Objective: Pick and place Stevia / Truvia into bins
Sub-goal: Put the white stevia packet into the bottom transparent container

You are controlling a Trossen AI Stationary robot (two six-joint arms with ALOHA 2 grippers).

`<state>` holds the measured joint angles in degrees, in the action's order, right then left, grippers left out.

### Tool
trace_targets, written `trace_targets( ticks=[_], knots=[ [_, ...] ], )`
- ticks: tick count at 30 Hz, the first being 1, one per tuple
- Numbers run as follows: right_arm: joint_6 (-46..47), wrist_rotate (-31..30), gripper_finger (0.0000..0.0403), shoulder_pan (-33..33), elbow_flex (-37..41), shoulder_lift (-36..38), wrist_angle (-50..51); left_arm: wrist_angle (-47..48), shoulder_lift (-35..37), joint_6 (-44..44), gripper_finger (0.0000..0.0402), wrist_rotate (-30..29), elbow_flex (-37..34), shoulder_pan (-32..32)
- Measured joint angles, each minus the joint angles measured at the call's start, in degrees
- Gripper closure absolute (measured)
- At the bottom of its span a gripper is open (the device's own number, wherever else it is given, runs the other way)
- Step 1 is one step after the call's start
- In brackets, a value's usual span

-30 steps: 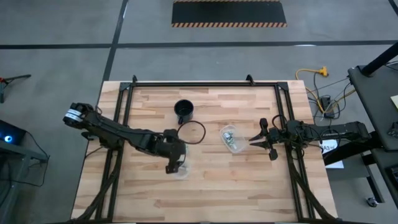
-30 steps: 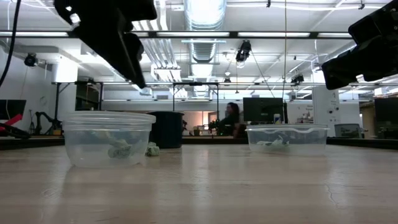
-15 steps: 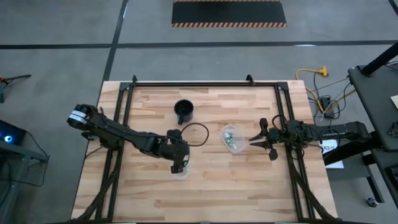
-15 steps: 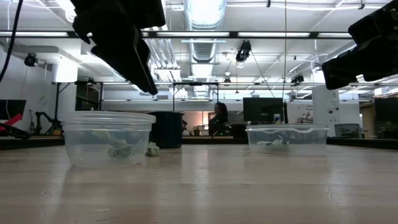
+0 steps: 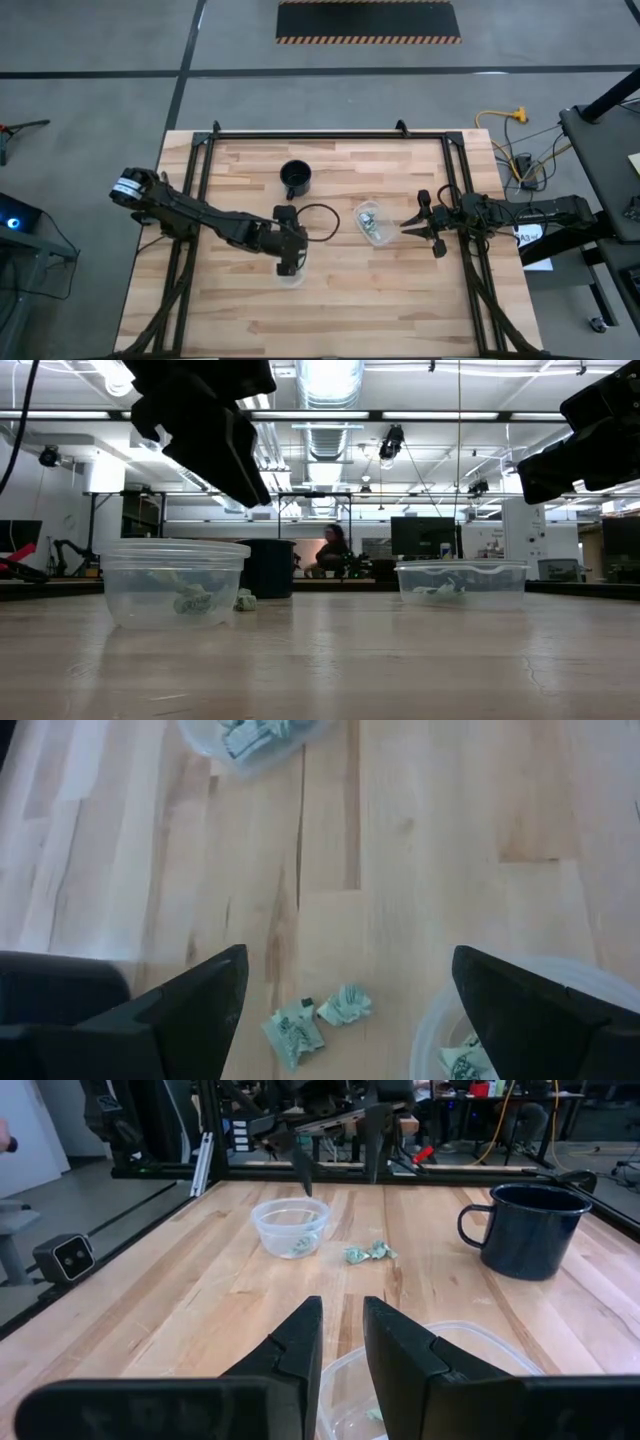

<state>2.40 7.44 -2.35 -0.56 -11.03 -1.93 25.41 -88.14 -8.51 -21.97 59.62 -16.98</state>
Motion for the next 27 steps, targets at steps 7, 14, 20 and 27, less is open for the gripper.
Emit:
trace_targets(
  ticks=[7,14,20,27],
  knots=[
    [0.1,0.0,0.0335,0.0,0.0,0.0,0.0,0.6,-0.2,-1.7,0.0069,-6.6,-0.3,2.8],
    [0.0,0.0,0.0335,0.0,0.0,0.0,0.0,1.2,-0.1,-8.3,0.007,-6.9,-0.7,3.5],
    [0.1,0.0,0.0335,0.0,0.0,0.0,0.0,4.6,-0.1,-17.9,0.007,-1.4,-0.7,4.1],
    [0.0,0.0,0.0335,0.0,0.0,0.0,0.0,17.2,-0.1,-25.8,0.007,7.0,2.2,7.9]
  ],
)
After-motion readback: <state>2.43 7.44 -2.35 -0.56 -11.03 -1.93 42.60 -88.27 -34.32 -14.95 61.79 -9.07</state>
